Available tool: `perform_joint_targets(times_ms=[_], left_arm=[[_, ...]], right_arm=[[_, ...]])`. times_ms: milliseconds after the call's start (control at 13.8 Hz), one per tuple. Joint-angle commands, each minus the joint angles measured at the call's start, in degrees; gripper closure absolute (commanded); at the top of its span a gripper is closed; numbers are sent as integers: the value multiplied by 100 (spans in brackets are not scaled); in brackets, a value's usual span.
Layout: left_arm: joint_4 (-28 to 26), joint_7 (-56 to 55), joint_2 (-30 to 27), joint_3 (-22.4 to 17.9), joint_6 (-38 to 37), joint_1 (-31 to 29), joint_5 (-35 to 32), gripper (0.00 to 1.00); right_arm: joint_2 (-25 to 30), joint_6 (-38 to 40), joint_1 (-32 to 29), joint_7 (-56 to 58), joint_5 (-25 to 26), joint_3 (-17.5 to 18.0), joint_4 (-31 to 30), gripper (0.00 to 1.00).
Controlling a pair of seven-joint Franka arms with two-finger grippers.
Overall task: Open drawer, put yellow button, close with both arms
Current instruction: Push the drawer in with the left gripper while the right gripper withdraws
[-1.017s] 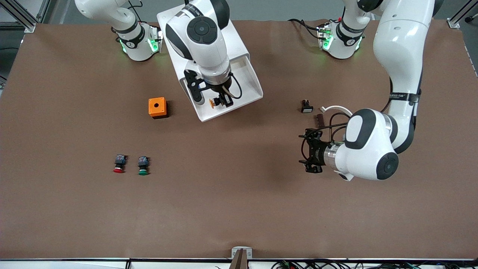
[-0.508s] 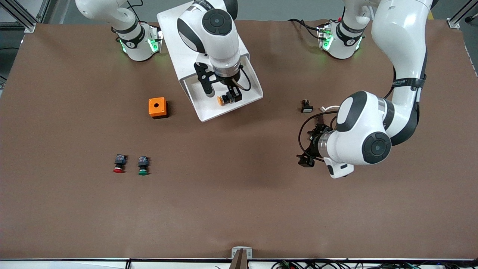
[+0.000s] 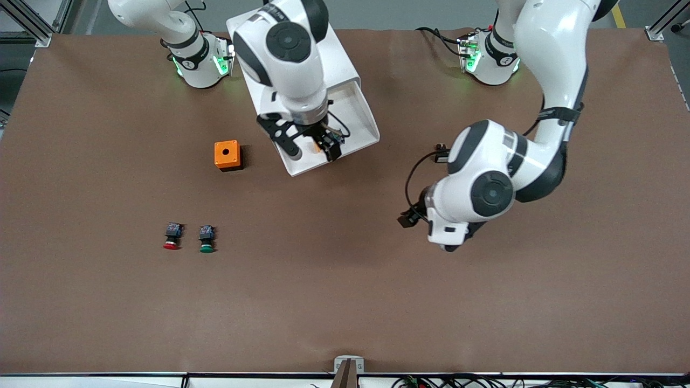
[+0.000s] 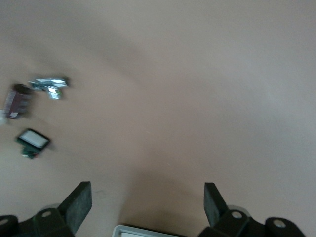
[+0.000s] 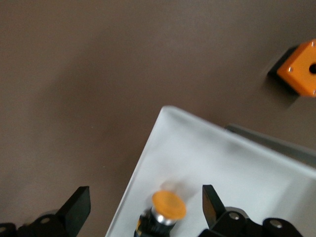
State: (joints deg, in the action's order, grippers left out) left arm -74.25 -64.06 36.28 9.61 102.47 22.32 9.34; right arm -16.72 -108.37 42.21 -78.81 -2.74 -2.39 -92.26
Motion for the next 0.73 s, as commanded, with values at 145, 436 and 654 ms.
perform_joint_targets(times_ms=[145,436,654], left_arm=[[-124,218,107,76,475,816,-108,0],[-414,-36,81,94,493,1458,85,0],[-476,-448,55,365,493,1591,209,0]], right_arm=[[283,640,-1318,3252,28,37,-11,0],[520,1176,-2311,5363,98,37,-20,0],[775,1651,-3015,6726,229,37,-11,0]])
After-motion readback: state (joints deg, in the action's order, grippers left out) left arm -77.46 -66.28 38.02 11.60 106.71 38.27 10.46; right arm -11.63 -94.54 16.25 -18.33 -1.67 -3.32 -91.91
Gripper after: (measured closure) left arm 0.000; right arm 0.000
